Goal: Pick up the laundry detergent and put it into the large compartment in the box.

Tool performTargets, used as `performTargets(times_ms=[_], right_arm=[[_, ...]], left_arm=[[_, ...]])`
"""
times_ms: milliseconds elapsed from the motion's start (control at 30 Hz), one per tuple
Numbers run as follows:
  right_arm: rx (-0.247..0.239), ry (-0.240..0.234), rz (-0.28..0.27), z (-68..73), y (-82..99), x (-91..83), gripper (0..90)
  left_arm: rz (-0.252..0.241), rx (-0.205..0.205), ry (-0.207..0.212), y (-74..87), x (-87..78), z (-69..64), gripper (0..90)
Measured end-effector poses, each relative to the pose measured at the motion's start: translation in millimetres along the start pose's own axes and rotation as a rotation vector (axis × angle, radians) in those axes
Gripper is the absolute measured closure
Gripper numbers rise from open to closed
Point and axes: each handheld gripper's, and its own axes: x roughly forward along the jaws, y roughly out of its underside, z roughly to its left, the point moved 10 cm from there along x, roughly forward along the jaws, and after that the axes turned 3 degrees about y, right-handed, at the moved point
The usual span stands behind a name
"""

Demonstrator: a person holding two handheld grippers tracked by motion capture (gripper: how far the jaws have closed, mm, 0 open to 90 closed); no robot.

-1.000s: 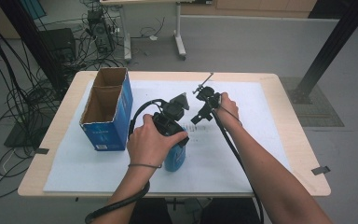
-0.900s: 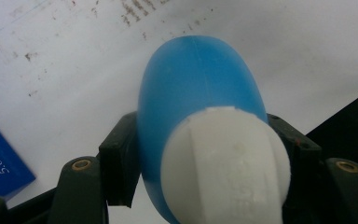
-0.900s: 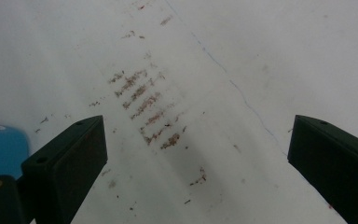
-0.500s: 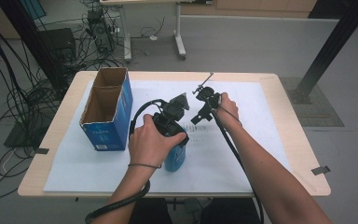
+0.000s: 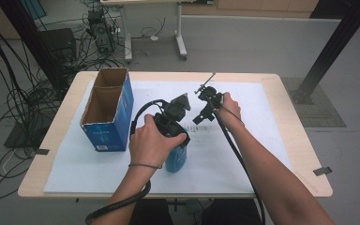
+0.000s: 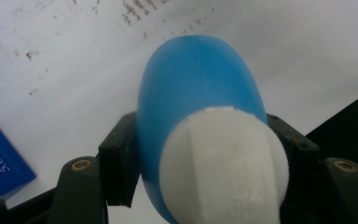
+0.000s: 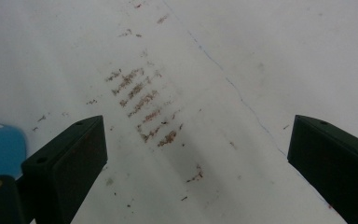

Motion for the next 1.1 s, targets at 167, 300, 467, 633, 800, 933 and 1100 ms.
performTargets(times_ms=[167, 300, 467, 633, 800, 933, 1100], right_arm=[[-0.003, 0.000, 0.002, 0.2, -0.1, 0.4, 4.0], [-0.003, 0.000, 0.000, 0.2, -0.2, 0.2, 4.0], [-0.004, -0.001, 0.000, 0.5, -0.5, 0.4, 4.0], [-0.004, 0.000, -0.001, 0.1, -0.5, 0.4, 4.1], [-0.002, -0.003, 0.001, 0.7, -0.3, 0.7, 4.1], [-0.002, -0.003, 0.000, 1.3, -0.7, 0.8, 4.1], [-0.005, -0.002, -0.001, 1.5, -1.1, 0.9, 4.1]], left_arm=[[0.000, -0.001, 0.001, 0.1, 0.0, 0.0, 37.0], [-0.001, -0.001, 0.001, 0.2, 0.0, 0.0, 37.0], [0.001, 0.000, 0.002, 0.2, 0.0, 0.0, 37.0], [0.001, 0.004, 0.002, 0.3, 0.0, 0.2, 36.9], [-0.001, 0.005, 0.003, 0.2, 0.0, 0.2, 36.9], [-0.001, 0.004, 0.003, 0.2, 0.1, 0.1, 36.9], [-0.001, 0.005, 0.002, 0.3, 0.1, 0.1, 36.9]])
